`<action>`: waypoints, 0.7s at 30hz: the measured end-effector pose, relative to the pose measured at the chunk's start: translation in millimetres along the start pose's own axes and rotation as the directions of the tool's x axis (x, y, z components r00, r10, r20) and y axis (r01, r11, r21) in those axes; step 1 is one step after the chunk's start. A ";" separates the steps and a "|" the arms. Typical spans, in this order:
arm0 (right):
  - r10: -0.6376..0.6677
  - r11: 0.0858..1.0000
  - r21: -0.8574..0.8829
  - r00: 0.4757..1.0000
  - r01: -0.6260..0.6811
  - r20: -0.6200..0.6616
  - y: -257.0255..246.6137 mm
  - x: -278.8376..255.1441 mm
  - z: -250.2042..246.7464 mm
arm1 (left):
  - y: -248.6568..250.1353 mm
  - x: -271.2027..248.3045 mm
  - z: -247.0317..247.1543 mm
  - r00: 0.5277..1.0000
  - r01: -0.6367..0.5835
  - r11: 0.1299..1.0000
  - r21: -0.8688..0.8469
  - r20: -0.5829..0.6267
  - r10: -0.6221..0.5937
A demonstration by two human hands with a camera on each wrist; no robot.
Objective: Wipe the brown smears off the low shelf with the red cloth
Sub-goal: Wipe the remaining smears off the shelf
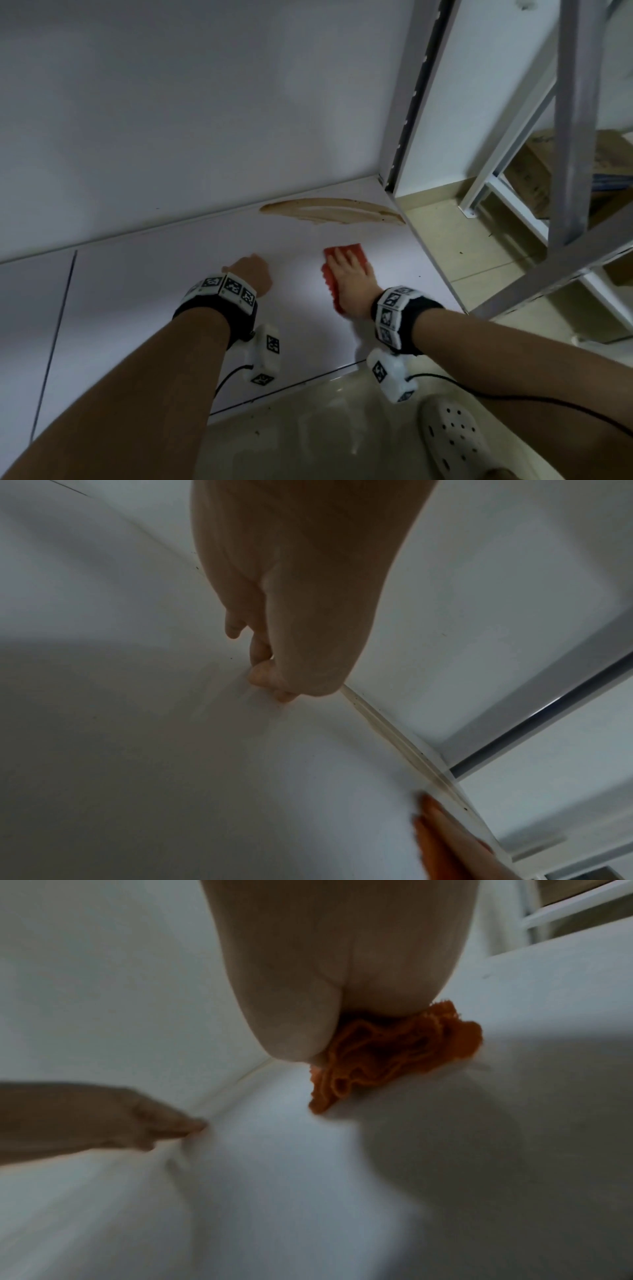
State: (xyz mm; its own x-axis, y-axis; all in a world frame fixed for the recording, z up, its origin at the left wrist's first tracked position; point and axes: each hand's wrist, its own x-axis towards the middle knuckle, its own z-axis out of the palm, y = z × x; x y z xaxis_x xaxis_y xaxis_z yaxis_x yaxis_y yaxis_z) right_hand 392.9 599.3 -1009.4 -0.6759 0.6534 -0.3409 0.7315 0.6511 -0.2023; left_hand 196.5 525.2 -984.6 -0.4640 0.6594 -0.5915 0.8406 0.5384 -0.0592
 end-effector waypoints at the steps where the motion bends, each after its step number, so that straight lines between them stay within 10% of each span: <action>1: -0.040 0.999 -0.025 0.999 0.040 0.009 -4.7 4.0 -2.5 | 0.8 0.4 0.6 1.000 0.010 1.000 0.002 0.002 -0.010; 8: -0.056 0.994 -0.086 0.997 0.061 0.055 29.4 60.4 -36.8 | -2.6 1.1 3.1 1.000 -0.006 1.000 -0.004 0.026 0.006; 16: 0.258 0.964 0.068 0.966 -0.256 -0.015 71.8 6.8 -29.4 | 3.5 -4.0 -4.9 1.000 0.023 1.000 -0.016 0.007 -0.023; 21: 0.104 0.990 0.089 0.994 -0.106 0.021 30.1 -2.8 -22.0 | 7.8 -9.1 -9.1 0.999 0.037 0.999 0.004 0.029 -0.037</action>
State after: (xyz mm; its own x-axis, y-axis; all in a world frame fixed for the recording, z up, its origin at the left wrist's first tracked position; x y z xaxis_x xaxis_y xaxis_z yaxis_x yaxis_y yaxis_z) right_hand 414.9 625.5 -994.3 -0.5940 0.7094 -0.3794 0.8039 0.5414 -0.2462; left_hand 204.7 528.3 -972.3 -0.4862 0.6237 -0.6121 0.8241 0.5601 -0.0840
